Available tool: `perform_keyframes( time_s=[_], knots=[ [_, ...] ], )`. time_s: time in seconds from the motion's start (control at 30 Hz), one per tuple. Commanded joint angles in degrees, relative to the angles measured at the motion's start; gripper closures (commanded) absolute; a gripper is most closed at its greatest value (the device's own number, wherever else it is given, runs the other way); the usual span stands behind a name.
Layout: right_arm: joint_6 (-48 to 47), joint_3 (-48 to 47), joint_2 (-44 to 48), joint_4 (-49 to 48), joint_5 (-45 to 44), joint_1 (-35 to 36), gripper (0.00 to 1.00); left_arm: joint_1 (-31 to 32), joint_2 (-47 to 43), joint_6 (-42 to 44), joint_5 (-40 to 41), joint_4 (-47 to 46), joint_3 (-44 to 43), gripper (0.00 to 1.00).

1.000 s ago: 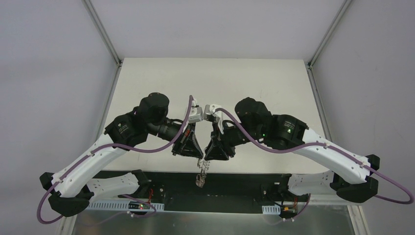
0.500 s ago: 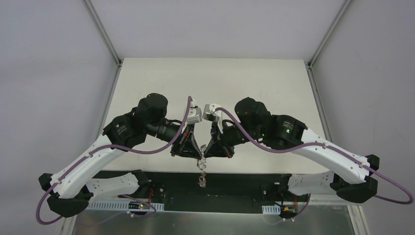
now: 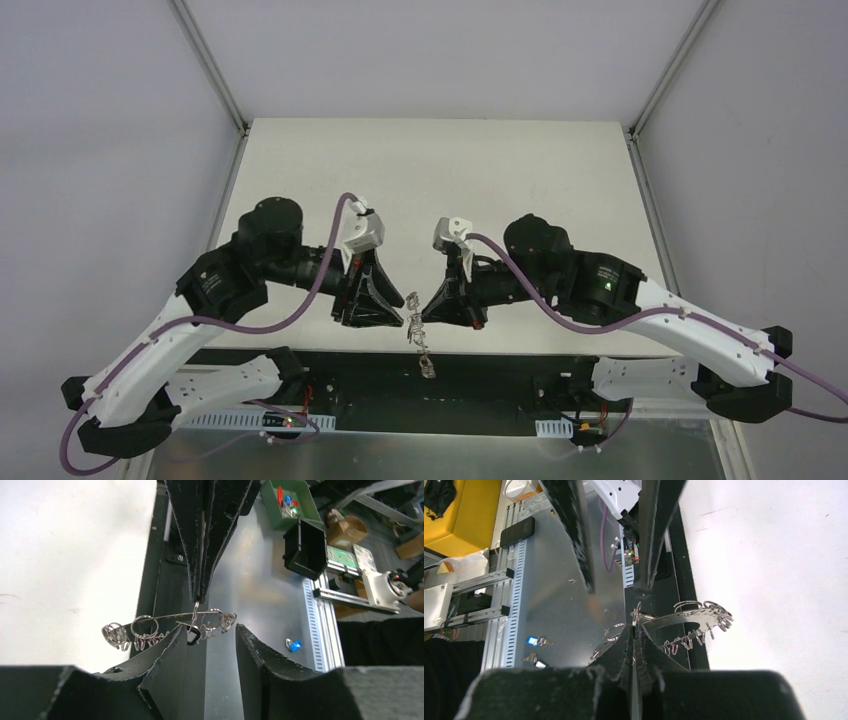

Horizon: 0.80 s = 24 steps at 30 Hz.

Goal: Put the keys on the keyring

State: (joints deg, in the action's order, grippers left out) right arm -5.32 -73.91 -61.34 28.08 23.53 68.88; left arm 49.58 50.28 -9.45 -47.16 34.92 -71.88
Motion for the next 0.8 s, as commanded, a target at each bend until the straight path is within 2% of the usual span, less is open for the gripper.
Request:
perform_keyframes(
  time_s=[0.0, 0.23, 0.53, 0.67, 0.77],
  knots=[
    [-2.1, 0.2, 3.9, -6.2, -4.7, 2.1, 1.0, 0.4, -4.2, -2.2, 3.9, -5.8, -0.6, 0.59],
    [-5.9, 0.6, 5.9, -8.0, -9.0, 5.3, 1.0, 0.4, -5.0, -3.9, 3.4, -10.8, 3.5, 0.59],
    [-7.8, 0.4, 6.8, -8.8, -8.9, 6.6, 1.0, 0.4, -4.1, -4.4, 0.8, -16.0, 5.8, 0.6],
    [-8.0, 0.6, 7.2, -8.9, -9.2, 6.9, 1.0, 0.3, -3.6, -4.5, -1.9, -17.1, 5.9, 0.74],
    [-7.8, 0.7, 7.8, -9.2, -10.2, 7.2, 1.0, 0.4, -3.2, -4.6, -3.3, -17.6, 5.9, 0.8]
  ],
)
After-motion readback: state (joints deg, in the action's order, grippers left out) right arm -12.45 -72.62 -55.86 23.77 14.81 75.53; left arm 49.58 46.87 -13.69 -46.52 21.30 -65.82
